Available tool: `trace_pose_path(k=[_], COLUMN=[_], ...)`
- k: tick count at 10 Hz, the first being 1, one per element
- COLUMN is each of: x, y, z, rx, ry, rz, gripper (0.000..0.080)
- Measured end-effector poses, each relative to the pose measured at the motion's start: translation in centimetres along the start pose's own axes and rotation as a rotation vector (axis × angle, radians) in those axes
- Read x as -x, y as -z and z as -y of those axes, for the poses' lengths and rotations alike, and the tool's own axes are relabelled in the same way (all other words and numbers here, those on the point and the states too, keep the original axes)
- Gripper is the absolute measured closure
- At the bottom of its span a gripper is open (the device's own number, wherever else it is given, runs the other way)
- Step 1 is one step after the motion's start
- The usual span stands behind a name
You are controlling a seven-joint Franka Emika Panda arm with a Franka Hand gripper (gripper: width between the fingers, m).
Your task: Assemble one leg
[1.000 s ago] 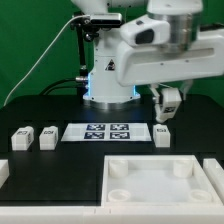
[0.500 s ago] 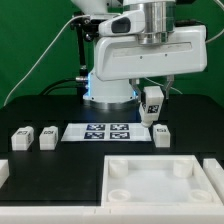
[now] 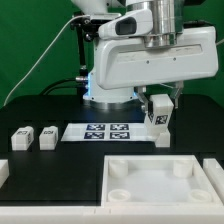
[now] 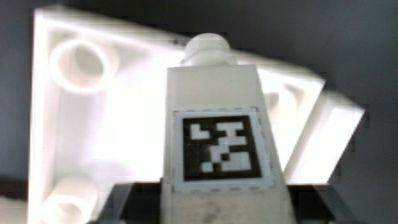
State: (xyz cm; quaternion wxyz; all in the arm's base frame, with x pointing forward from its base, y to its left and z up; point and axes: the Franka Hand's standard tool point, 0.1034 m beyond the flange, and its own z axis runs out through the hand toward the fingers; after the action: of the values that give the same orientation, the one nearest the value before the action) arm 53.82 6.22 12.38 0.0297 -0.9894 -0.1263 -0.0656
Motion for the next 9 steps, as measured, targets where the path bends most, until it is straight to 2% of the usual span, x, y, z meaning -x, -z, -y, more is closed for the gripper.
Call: trace_pose_path(k=[1,2,3,5,6,7,8,9], x=[-1.3,-1.8,-1.8,-1.7,-2.2,-0.9,-0.1,-0.9], y=[0.4,0.8,0.6,0.4,0.7,0.1,-0.4,-0.5], z=[-0.7,-1.3,-1.4,-1.5,-2.3,-3.4,-4.3,-3.7], rx=[0.004,0.009,0.022,0.027,0.065,0.084,0.067,0.041], ry=[0.028,0.054,0.054,0.060,0.078,0.061,0.013,-0.021], rz=[-0.019,-0.034,-0.074,-0.089,-0.202,-0.240,-0.210,-0.192], gripper=[0.0506,0.0506,0.0506,0.0506,0.0506,0.0506,0.0506,0.0506])
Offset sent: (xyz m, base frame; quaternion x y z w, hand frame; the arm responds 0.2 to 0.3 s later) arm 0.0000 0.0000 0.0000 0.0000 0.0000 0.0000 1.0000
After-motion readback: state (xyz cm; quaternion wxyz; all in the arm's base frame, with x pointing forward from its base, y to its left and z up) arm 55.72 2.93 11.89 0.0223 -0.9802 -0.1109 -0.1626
